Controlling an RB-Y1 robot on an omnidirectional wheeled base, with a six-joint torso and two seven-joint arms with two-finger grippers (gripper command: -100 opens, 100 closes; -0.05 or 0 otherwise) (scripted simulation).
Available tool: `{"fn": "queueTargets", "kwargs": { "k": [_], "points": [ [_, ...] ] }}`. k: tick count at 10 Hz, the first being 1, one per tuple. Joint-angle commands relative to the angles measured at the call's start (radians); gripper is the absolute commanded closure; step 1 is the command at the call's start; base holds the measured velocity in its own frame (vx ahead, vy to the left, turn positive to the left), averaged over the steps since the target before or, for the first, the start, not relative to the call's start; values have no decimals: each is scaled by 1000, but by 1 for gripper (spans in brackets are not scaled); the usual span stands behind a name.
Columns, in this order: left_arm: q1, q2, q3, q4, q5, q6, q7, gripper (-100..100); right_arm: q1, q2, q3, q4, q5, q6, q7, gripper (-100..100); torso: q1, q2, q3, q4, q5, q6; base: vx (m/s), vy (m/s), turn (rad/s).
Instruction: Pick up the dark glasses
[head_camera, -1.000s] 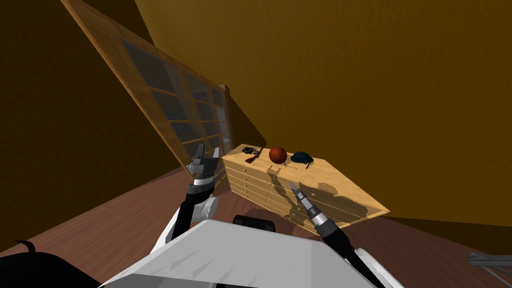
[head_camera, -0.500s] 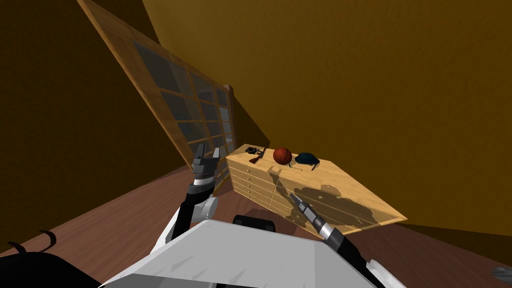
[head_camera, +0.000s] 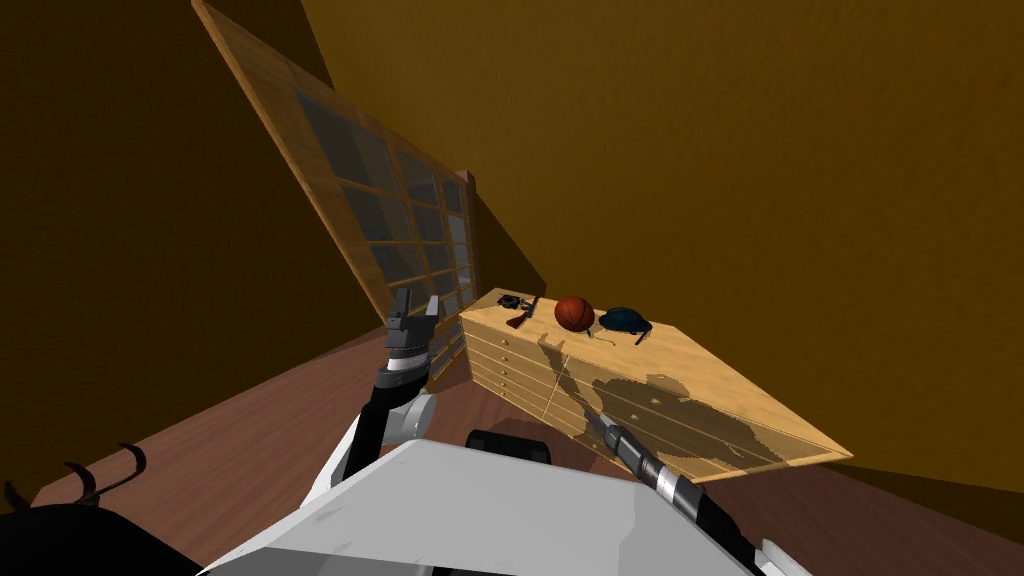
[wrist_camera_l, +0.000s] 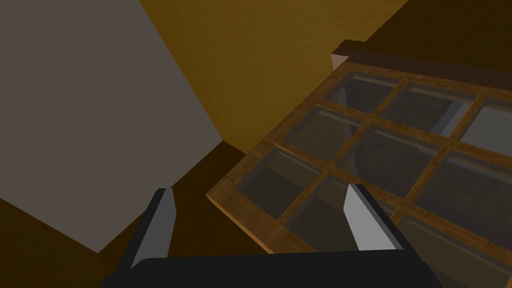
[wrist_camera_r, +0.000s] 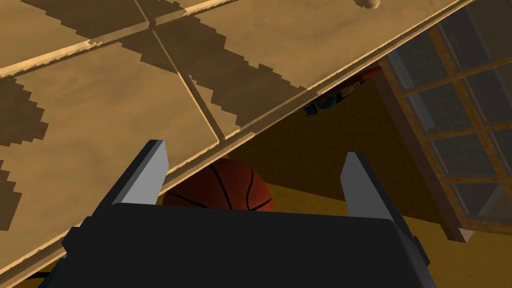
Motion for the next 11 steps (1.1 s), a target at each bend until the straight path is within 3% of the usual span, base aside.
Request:
{"fn": "queueTargets", "kwargs": {
  "k": [1,2,3,4,5,6,7,8,11],
  "points": [
    [0,0,0,0,0,0,0,0,11,-50,26,38,22,9,16,-100,0,0,0,0,0,0,3,45,101],
    [0,0,0,0,0,0,0,0,11,-72,26,38,22,9,16,-100,0,0,0,0,0,0,4,57,51],
    [0,0,0,0,0,0,0,0,18,-103,53,78,44,18,33,-100,1,0,0,0,0,0,3,98,113],
    [0,0,0,0,0,0,0,0,18,-142,53,79,44,18,33,-100,3,0,0,0,0,0,14,87,38],
    [0,0,0,0,0,0,0,0,25,-176,81,120,67,26,50,-100,3,-1,0,0,1,0,21,100,91],
    [0,0,0,0,0,0,0,0,25,-207,81,120,67,26,50,-100,4,-1,-1,0,1,0,11,74,56],
    [0,0,0,0,0,0,0,0,31,-246,108,160,89,35,67,-100,2,-1,0,0,1,0,11,83,117],
    [0,0,0,0,0,0,0,0,31,-272,108,160,89,35,67,-100,3,-1,0,0,0,0,8,65,51],
    [0,0,0,0,0,0,0,0,42,-361,161,240,133,52,98,-100,1,-1,-1,0,0,0,22,67,100]
  ]
}}
